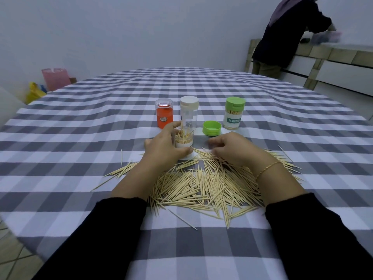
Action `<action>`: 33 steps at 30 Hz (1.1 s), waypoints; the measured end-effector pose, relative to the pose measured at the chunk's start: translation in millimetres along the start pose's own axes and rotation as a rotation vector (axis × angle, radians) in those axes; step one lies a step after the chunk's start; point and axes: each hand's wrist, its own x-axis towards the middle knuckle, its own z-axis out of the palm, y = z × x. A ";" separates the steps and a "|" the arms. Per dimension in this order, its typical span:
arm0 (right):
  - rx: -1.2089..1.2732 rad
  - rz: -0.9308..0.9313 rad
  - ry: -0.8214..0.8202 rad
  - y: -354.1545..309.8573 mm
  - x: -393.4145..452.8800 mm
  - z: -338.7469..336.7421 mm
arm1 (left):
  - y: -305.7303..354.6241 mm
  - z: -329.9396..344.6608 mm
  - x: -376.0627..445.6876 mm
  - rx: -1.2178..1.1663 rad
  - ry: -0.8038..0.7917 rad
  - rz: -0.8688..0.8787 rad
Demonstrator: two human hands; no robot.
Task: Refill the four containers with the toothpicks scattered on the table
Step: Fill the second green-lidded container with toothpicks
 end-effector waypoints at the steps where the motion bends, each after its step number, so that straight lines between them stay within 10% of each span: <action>1: -0.047 0.018 -0.014 0.0 -0.6 -0.6 | -0.4 0.2 0.2 0.002 0.001 -0.001; 6: -0.383 0.083 -0.117 -5.9 1.0 5.9 | -1.3 0.5 1.2 0.010 0.005 0.000; 20: -0.706 -0.016 0.281 -19.1 3.0 34.7 | -0.7 0.9 0.8 0.013 0.005 0.002; 33: -0.467 0.052 0.349 -12.4 3.4 21.1 | -3.8 1.8 2.0 -0.008 0.009 -0.016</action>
